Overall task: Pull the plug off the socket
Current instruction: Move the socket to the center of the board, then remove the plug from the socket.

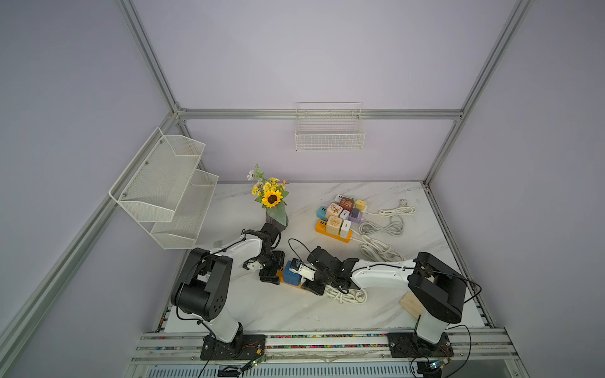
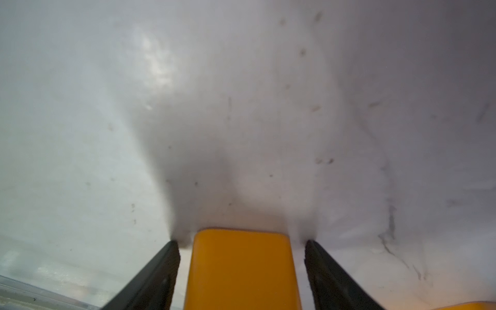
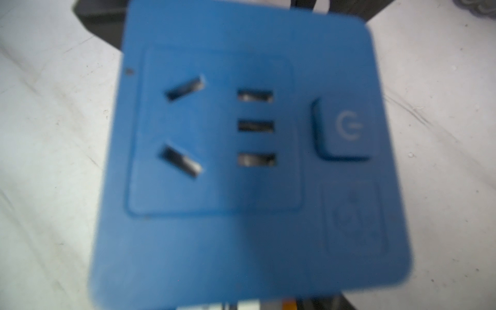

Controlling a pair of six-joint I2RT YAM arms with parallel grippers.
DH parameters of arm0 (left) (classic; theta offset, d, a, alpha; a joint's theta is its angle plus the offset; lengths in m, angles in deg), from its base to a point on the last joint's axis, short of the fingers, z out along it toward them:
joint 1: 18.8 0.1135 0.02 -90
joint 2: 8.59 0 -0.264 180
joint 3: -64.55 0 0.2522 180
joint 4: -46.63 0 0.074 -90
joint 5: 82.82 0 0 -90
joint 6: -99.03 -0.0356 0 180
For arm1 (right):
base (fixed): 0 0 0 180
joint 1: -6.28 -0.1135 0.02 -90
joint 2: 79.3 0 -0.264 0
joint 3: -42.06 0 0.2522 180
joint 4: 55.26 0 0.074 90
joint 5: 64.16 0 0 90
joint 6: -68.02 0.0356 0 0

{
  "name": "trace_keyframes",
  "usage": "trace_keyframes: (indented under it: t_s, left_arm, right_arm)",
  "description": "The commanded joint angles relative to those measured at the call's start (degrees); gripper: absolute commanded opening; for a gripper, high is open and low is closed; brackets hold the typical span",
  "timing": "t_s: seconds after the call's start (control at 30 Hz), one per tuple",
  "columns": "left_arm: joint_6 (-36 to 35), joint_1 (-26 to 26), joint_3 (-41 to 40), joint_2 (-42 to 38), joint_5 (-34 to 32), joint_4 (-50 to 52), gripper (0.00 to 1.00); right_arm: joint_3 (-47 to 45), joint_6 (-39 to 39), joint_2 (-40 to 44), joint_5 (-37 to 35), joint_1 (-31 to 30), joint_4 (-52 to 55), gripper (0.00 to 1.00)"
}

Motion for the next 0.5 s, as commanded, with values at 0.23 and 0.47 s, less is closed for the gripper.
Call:
trace_keyframes:
  t_s: [0.23, 0.47]
  left_arm:
    - [-0.72, -0.05, -0.40, 1.92, 0.66, -0.35, 0.35]
    - [-1.08, -0.11, 0.18, 2.08, -0.32, -0.67, 0.23]
  right_arm:
    - [1.69, 0.62, 1.01, 0.01, -0.78, -0.97, 0.65]
    - [0.09, 3.42, 7.36, -0.89, -0.78, 1.47, 0.70]
